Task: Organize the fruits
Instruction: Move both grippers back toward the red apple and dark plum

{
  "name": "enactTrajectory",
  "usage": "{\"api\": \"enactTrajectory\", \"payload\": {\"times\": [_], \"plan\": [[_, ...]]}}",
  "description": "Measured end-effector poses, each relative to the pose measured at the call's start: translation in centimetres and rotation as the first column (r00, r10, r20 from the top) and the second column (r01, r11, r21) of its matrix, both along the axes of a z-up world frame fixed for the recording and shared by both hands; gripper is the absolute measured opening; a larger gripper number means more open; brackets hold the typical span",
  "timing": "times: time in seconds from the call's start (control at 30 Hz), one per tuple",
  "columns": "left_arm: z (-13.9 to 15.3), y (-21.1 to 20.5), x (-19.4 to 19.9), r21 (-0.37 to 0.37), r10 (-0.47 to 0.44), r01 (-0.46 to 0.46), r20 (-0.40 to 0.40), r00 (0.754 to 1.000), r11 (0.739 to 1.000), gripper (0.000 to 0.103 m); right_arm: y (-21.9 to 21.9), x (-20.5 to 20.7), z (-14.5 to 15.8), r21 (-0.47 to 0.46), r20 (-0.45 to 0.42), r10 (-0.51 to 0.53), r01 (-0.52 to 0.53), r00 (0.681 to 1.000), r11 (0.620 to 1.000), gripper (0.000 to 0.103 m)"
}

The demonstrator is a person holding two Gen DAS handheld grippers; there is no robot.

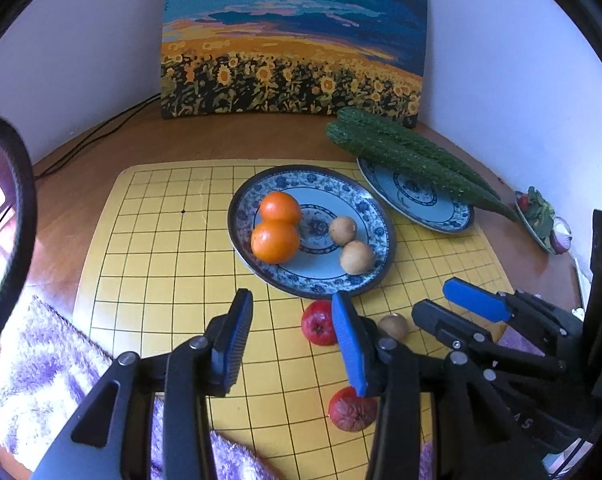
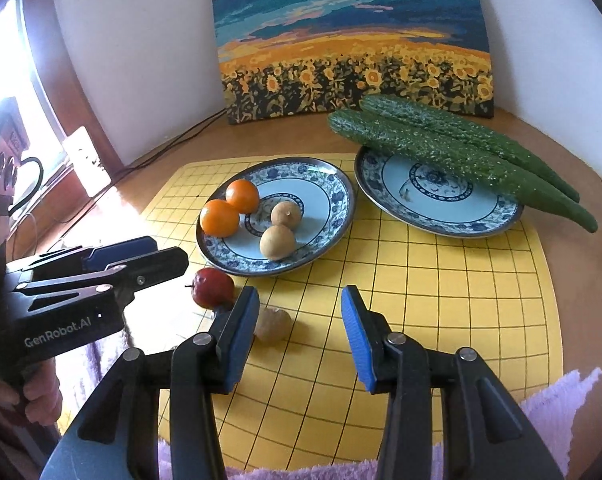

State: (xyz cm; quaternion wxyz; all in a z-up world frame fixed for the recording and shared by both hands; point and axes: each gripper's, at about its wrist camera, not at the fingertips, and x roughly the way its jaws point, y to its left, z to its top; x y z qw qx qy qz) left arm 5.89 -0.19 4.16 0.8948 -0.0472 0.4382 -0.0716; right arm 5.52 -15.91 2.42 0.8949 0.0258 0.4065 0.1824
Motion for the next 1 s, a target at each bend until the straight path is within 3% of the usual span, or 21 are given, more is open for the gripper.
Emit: {"api": "enactTrajectory", "payload": {"times": [1.0], "plan": [[-2.0,-2.4,-1.2,0.028,-0.039,0.041,-0.062,0.997,0.999,0.045,-2.3,-2.6,-1.0,0.014,-0.003,-0.024,0.024,1.000,1.000,0.044]]}}
